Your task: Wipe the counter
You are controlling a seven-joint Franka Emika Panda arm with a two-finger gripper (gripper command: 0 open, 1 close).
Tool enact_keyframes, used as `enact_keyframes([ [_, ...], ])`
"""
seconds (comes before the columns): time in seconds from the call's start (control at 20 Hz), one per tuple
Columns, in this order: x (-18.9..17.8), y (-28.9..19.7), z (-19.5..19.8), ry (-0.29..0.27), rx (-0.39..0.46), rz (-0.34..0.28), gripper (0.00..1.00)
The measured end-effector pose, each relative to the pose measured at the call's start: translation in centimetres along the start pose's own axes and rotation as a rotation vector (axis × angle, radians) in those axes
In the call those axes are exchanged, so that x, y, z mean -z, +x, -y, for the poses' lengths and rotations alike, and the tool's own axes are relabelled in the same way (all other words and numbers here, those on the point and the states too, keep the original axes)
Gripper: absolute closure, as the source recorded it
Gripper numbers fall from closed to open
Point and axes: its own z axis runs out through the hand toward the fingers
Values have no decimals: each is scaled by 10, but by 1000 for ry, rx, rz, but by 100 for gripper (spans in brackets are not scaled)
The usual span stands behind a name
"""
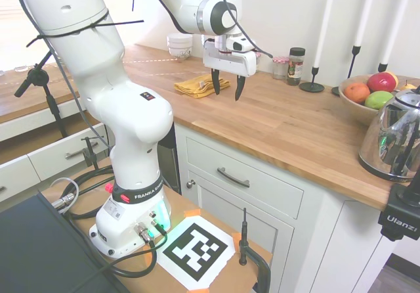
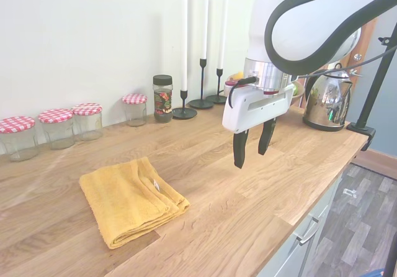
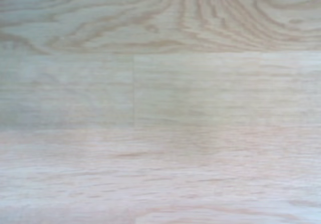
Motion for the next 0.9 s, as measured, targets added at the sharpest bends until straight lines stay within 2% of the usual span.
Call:
enact_keyframes([
  [0.55, 5, -3, 9, 19, 11, 6, 0],
  [0.9, 18, -20, 49, 28, 51, -3, 0],
])
